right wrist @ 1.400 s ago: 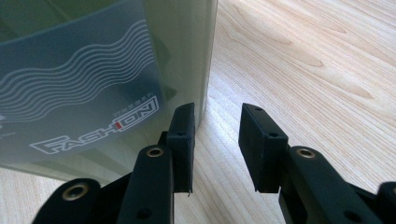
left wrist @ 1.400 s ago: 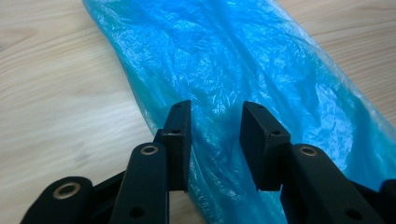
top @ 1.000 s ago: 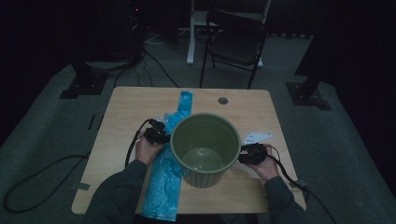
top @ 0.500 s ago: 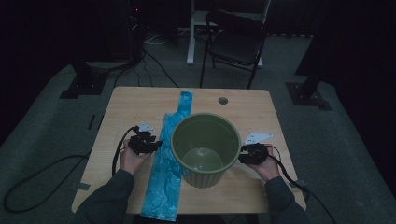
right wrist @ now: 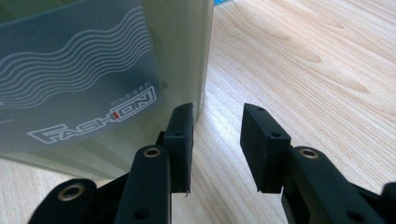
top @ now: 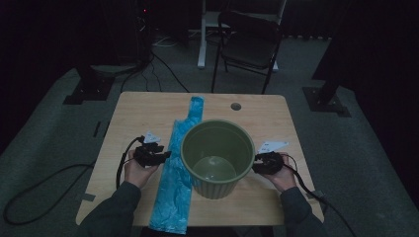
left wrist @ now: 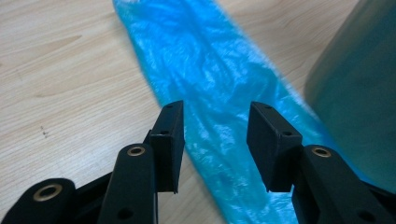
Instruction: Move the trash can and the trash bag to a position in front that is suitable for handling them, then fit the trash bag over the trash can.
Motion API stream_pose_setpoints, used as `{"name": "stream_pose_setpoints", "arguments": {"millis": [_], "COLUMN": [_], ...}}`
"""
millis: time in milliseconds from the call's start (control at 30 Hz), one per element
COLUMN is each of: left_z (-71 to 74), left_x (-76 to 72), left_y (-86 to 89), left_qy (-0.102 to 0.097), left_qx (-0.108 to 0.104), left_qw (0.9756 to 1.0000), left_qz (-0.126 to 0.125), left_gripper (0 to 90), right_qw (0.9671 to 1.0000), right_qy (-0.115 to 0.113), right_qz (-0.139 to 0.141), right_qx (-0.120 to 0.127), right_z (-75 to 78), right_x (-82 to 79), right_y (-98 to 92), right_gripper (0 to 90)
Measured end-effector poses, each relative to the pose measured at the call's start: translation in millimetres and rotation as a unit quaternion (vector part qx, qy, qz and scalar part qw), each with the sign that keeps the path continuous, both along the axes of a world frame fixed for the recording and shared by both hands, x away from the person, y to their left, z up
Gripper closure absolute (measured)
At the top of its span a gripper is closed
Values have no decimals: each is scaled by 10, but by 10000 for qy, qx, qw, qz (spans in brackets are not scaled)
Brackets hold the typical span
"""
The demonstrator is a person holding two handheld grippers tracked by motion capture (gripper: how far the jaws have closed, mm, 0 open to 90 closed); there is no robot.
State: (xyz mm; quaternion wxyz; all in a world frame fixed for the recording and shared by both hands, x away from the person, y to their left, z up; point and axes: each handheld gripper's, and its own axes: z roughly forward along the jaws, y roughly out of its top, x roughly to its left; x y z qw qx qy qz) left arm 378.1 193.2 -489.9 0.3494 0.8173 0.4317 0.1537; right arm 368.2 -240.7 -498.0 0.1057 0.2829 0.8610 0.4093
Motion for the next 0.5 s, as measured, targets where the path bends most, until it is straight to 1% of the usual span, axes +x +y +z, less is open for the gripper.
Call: {"name": "stream_pose_setpoints", "arguments": {"millis": [33, 167, 267, 433, 467, 500], "left_z": [-20, -54, -69, -124, -140, -170], "left_x": [16, 46, 58, 94, 108, 139], "left_y": [1, 0, -3, -33, -37, -33], "left_qy": [39, 69, 121, 227, 269, 377], "left_qx": [5, 21, 16, 82, 68, 4], "left_qw": [10000, 9999, 9999, 9997, 9996, 9993], "left_qz": [27, 104, 93, 78, 55, -25], "left_gripper": [563, 534, 503, 461, 452, 449], "right_qw": [10000, 10000, 10000, 10000, 10000, 10000], "right_qy": [3, -1, 15, 24, 24, 25], "right_qz": [-3, 3, 6, 10, 10, 12], "right_qx": [0, 1, -6, -22, -24, -22], "right_z": [0, -2, -7, -11, -12, -12], "right_x": [-1, 1, 3, 2, 2, 2], "right_y": [1, -1, -3, 2, 1, 2], "right_gripper": [643, 642, 641, 639, 639, 638]}}
